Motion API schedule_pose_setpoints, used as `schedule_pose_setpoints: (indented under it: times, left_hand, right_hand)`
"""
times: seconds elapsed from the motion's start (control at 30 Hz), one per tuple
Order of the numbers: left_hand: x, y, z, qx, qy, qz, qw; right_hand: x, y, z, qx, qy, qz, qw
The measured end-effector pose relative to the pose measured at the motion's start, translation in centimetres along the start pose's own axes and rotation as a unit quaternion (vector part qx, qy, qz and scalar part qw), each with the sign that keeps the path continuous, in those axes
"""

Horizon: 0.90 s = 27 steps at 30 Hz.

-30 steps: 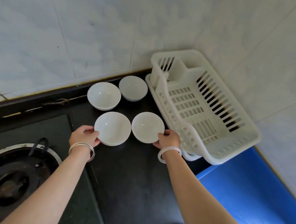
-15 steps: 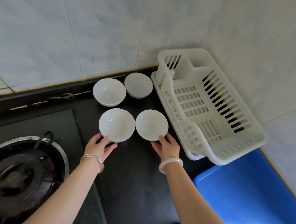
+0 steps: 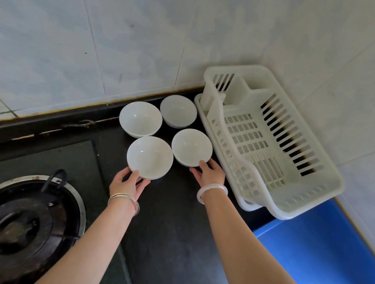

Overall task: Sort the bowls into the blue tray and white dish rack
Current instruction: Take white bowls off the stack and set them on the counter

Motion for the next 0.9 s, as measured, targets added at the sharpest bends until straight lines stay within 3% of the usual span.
schedule_pose_setpoints:
  times: [0.5,0.63,0.9]
  left_hand:
    - [0.1,0.0,0.1,-0.013,-0.03,-0.007,0.999]
    - [0.8,0.0,0.5,-0.045,-0.038,0.031,0.998]
    - [5.5,0.7,4.0,-0.195,-0.032,0.142,0.97]
  right_hand:
    - [0.8,-0.7,0.4,0.024,-0.032,0.032,0.999]
    - [2.0,0.1,0.9,0.062,-0.038,0.057,0.996]
    - [8.4,5.7,2.3,0.168,0.041,0.076,0.982]
Point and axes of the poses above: each hand's wrist, its own x-axis away from the middle knuckle, its own y-axis out of the back of the hand, z = x × y, the point moved 6 cm from there along -x, towards the middle knuckle, and after that the axes turned 3 degrees about -y, right-handed, at the moved point
